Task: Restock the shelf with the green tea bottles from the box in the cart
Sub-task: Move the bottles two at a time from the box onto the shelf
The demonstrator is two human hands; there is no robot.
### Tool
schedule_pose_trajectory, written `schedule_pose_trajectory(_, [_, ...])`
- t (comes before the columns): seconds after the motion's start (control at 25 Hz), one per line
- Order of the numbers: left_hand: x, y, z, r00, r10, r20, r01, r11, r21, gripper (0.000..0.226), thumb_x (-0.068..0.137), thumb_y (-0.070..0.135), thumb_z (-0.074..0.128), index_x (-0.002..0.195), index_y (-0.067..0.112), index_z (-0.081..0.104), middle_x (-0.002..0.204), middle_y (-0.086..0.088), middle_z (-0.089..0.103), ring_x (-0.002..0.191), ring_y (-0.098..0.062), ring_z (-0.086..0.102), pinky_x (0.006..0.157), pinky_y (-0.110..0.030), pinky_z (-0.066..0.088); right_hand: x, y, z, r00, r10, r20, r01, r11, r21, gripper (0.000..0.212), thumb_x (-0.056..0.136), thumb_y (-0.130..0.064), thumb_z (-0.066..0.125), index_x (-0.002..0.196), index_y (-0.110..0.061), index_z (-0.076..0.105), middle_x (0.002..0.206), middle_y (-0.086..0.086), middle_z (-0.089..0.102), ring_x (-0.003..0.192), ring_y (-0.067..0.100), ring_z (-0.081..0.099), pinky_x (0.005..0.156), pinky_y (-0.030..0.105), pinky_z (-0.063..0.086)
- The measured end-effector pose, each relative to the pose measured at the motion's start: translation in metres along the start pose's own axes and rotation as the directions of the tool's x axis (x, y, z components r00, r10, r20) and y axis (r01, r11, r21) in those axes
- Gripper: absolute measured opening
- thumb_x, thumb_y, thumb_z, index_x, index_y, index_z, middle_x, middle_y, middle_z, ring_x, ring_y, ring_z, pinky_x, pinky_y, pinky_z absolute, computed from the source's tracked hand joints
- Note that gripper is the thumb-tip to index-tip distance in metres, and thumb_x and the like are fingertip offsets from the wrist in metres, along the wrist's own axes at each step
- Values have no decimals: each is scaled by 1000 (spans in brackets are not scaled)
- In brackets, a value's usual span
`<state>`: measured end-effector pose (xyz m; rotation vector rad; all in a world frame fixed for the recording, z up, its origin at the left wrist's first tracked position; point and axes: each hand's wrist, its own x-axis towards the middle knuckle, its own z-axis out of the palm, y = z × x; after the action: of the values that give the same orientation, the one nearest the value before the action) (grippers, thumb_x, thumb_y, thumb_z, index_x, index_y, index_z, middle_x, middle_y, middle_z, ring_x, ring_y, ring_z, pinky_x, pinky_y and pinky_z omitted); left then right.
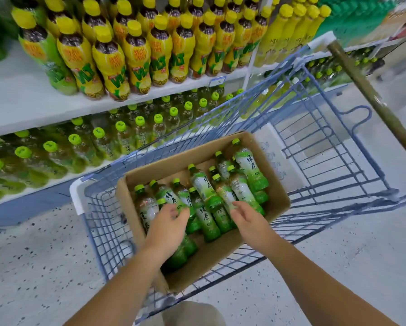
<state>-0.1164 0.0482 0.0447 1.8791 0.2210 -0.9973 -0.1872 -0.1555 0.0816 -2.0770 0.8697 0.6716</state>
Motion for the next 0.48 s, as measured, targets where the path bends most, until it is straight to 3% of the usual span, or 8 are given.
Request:
schedule_pose_trajectory(0.12, [50, 0, 41, 999, 5, 50, -7, 998, 55, 61, 99, 52, 46, 149, 20, 39, 146, 1, 49, 125, -18, 52, 104, -36, 42, 49, 29, -17, 999, 37, -38, -39, 997, -61, 49, 104, -43, 42, 149, -23, 41, 139, 1, 56, 114, 13, 53, 98, 29, 39])
schedule_pose_trajectory(0.16, [67, 4, 54, 998, 6, 57, -11, 997, 82, 61, 99, 52, 46, 149, 19, 40, 145, 1, 51, 119, -16, 56, 98, -32, 44, 64, 37, -22, 997, 51, -55, -56, 995, -77, 49, 104, -43, 42, 148, -22, 41, 139, 2, 56, 112, 14, 54, 97, 30, 40])
schedule_pose_trajectory(0.24, [99, 8, 76, 998, -21, 64, 14, 994, 112, 56, 100, 49, 45, 144, 15, 44, 126, 4, 59, 86, -5, 59, 77, -24, 46, 91, 54, -32, 991, 79, -107, -91, 989, -118, 50, 104, -43, 43, 148, -19, 42, 139, 3, 56, 117, 21, 56, 100, 33, 41])
schedule_pose_trajectory(0.32, [131, 7, 95, 995, -80, 52, 71, 985, 156, 42, 99, 49, 47, 126, 17, 51, 92, 11, 52, 69, -6, 46, 73, -29, 44, 116, 69, -38, 982, 95, -161, -124, 976, -180, 44, 104, -38, 46, 141, -15, 50, 132, 6, 60, 122, 26, 56, 99, 33, 41])
schedule_pose_trajectory(0.4, [154, 7, 108, 987, -160, 32, 151, 970, 188, 37, 98, 51, 48, 100, 14, 54, 80, 8, 43, 67, -11, 41, 75, -30, 39, 137, 86, -36, 969, 133, -209, -183, 954, -239, 37, 103, -38, 47, 127, -12, 58, 122, 9, 65, 114, 30, 59, 93, 34, 45])
schedule_pose_trajectory(0.48, [177, 6, 118, 978, -207, 19, 200, 961, 190, 42, 97, 50, 50, 74, 15, 42, 72, 2, 43, 61, -12, 42, 69, -31, 38, 153, 102, -28, 946, 223, -234, -281, 925, -255, 40, 100, -42, 49, 118, -9, 61, 115, 14, 68, 108, 33, 62, 87, 36, 48])
